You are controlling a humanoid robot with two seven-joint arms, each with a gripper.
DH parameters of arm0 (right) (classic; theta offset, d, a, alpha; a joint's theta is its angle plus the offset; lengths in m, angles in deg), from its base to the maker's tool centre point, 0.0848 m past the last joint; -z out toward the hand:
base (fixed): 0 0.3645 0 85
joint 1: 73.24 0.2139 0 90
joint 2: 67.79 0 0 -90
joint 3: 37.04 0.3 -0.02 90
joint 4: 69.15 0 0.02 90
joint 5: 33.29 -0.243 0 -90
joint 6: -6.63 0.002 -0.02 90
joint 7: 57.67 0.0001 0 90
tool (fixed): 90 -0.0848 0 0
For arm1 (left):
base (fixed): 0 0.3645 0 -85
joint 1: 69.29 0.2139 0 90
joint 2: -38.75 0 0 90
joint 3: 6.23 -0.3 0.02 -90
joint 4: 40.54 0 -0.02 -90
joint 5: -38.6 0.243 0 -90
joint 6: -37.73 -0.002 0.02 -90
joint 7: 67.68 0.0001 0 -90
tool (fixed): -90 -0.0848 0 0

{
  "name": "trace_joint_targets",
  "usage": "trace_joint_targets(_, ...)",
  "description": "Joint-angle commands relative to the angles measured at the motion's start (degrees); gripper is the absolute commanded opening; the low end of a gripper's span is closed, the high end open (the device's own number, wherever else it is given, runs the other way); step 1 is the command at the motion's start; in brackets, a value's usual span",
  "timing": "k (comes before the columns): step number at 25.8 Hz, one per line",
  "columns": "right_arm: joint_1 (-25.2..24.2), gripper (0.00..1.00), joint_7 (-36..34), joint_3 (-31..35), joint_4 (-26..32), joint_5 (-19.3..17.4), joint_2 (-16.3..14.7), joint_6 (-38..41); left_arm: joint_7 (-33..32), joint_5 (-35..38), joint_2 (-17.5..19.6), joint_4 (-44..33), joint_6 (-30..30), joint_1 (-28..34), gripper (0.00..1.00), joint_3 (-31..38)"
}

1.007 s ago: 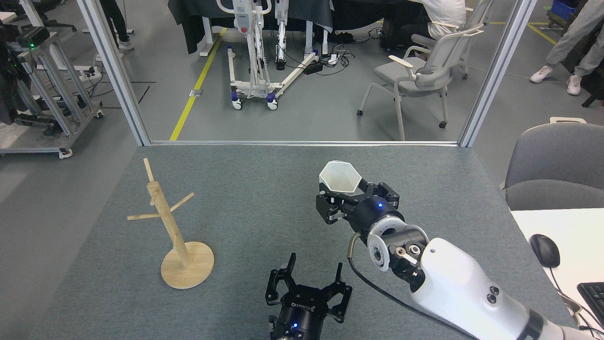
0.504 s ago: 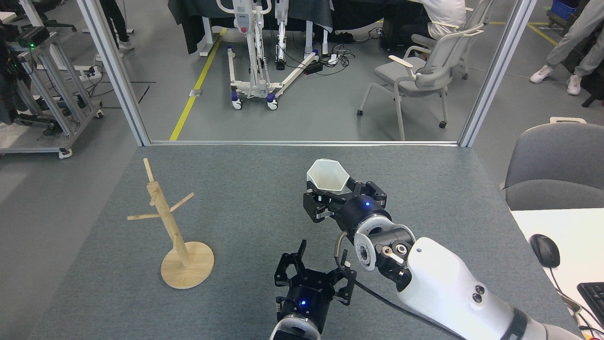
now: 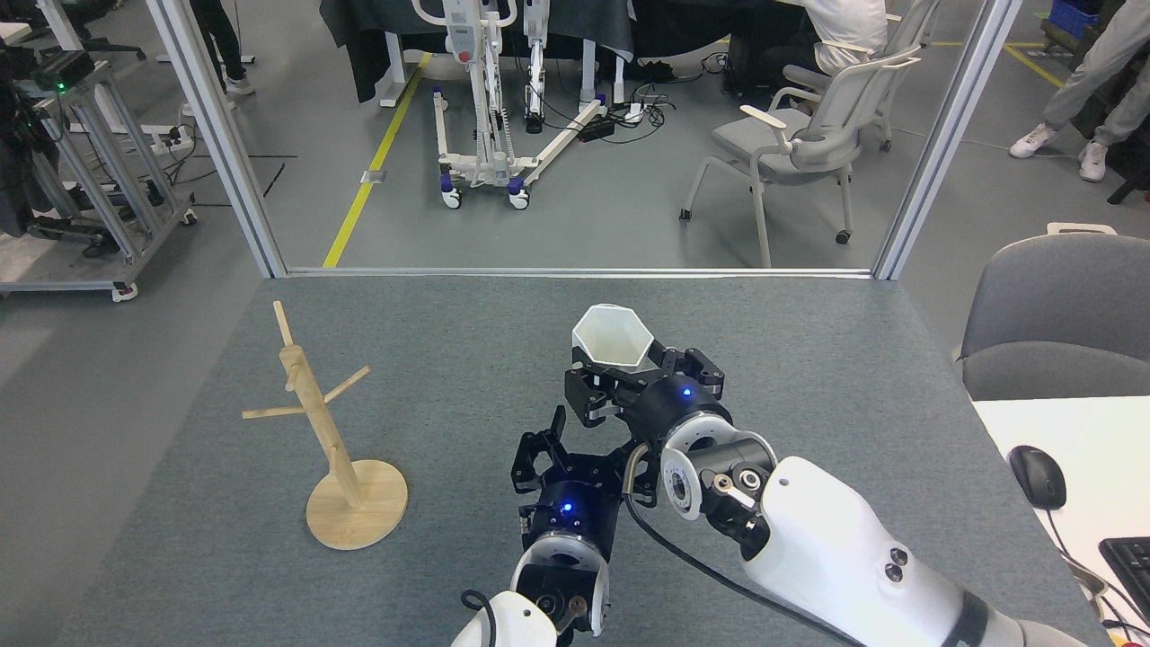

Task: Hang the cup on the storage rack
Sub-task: 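Grasp the white cup with the left gripper beside the right gripper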

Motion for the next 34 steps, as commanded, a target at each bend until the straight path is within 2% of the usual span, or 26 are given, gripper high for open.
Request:
trace_joint_targets(1, -0.09, 0.0, -0.01, 0.0, 0.0, 0.39, 0.1, -0.04, 0.0, -0.88, -0.08, 1.27, 0.01, -1.27, 0.93, 0.0)
trace_joint_targets(16, -0.62, 0.0, -0.1, -0.09, -0.09, 0.57, 1.24, 0.05, 0.0, -2.91, -0.16, 6.9, 0.18, -6.54, 0.92, 0.0)
trace_joint_targets(19, -0.62, 0.0, -0.1, -0.09, -0.09, 0.57, 1.33, 0.05, 0.0, -2.99, -0.16, 7.34, 0.18, -6.98, 0.83, 0.0)
trace_joint_targets(26, -0.62, 0.0, -0.1, -0.09, -0.88, 0.57, 2.12, 0.05, 0.0, -3.26, -0.25, 10.68, 1.68, -8.92, 0.77, 0.0)
trace_joint_targets(27, -0.62, 0.0, -0.1, -0.09, -0.88, 0.57, 2.12, 0.05, 0.0, -3.26, -0.25, 10.68, 1.94, -9.18, 0.7, 0.0)
trace_joint_targets(34, -0.88, 0.0, -0.1, -0.27, -1.05, 0.57, 2.21, 0.13, 0.0, -3.26, -0.25, 10.15, 2.91, -9.18, 0.43, 0.0)
